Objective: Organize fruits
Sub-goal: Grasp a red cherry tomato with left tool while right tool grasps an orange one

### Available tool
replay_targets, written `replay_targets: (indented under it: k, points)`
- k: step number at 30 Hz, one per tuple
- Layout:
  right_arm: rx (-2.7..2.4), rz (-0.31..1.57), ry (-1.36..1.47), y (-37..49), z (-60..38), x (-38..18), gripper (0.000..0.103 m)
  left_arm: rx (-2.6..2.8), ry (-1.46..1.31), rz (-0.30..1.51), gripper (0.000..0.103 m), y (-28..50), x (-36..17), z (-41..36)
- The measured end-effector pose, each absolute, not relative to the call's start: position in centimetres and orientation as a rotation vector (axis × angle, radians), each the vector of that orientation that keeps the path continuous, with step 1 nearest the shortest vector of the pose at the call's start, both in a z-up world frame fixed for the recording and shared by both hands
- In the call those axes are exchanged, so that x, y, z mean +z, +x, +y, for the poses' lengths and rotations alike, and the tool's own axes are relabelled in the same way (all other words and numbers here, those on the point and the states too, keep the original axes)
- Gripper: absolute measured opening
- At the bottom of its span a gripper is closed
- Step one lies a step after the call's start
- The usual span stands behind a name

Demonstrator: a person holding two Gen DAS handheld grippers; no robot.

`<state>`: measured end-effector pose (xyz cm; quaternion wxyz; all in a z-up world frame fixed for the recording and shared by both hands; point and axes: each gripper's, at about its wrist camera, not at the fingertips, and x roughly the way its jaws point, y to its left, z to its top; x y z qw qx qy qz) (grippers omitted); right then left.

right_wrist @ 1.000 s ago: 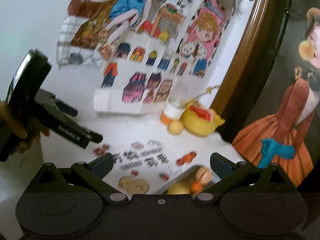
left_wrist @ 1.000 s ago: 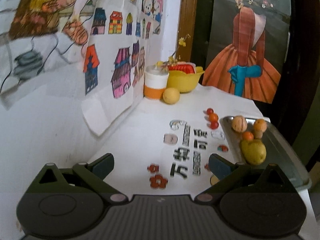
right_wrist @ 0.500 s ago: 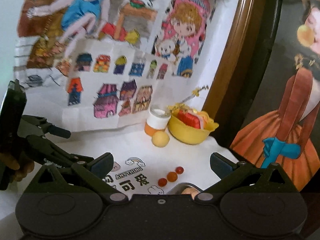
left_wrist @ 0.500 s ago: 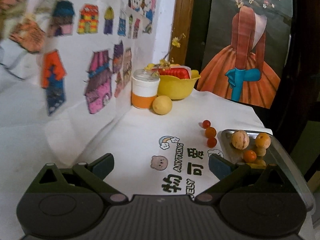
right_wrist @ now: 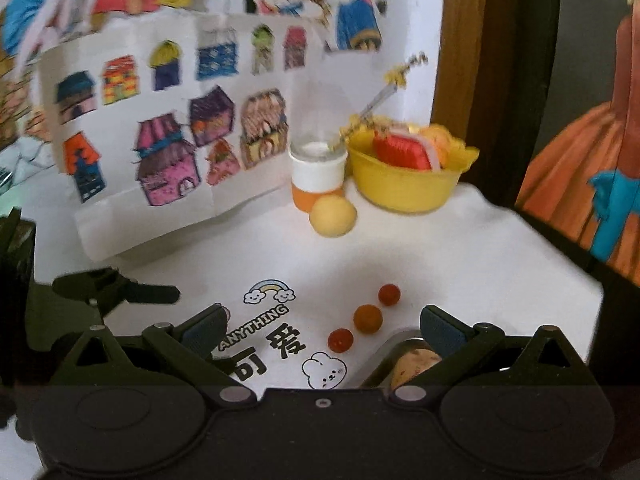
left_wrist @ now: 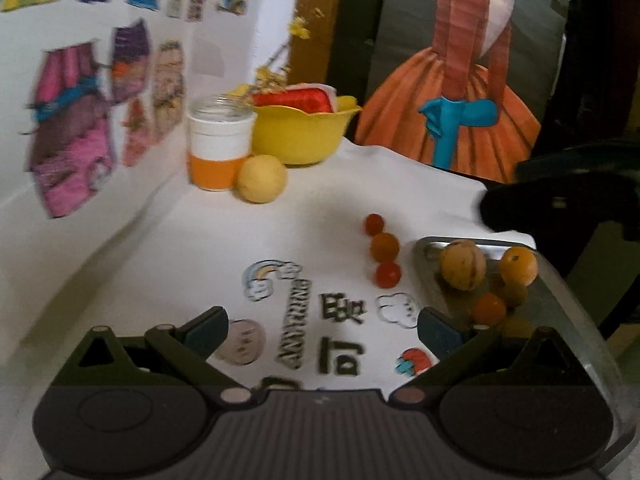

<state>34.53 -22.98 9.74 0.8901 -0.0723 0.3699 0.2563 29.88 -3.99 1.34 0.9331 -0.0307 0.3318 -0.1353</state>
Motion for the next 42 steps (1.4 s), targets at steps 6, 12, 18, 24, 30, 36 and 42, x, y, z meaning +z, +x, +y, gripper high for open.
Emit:
replay_targets:
  k: [6, 12, 18, 24, 30, 36, 42]
  points:
    - [0.563, 0.881, 0.021, 38.8, -23.7, 7.9, 0.102, -0.349, -0.052, 0.692, 0.103, 32.2, 0.6, -6.4]
    - [0.533, 0.972, 0.152, 42.0, -24.8, 5.8, 0.101, -0.355, -0.097, 0.696, 0.102, 33.9, -0.2, -7.5]
    - [0.506, 0.994, 0.142, 44.0, -25.8, 3.8, 0.085, -0.367, -0.102, 0.695, 0.098, 35.2, -0.7, -8.1]
    - [0.505, 1.01, 0.132, 45.2, -26.0, 2.4, 0.065, -0.385, -0.108, 0.708, 0.084, 36.2, -1.2, -8.8]
    - [0.522, 1.015, 0.103, 45.6, -25.4, 1.7, 0.055, -0.402, -0.1, 0.719, 0.071, 36.6, -1.5, -9.5]
    - [0.522, 1.022, 0.057, 45.7, -24.5, 1.0, 0.047, -0.391, -0.089, 0.725, 0.057, 37.0, -1.7, -9.9]
    - [0.52, 1.007, -0.007, 45.6, -23.7, 0.6, 0.041, -0.388, -0.086, 0.733, 0.04, 37.2, -1.9, -10.0]
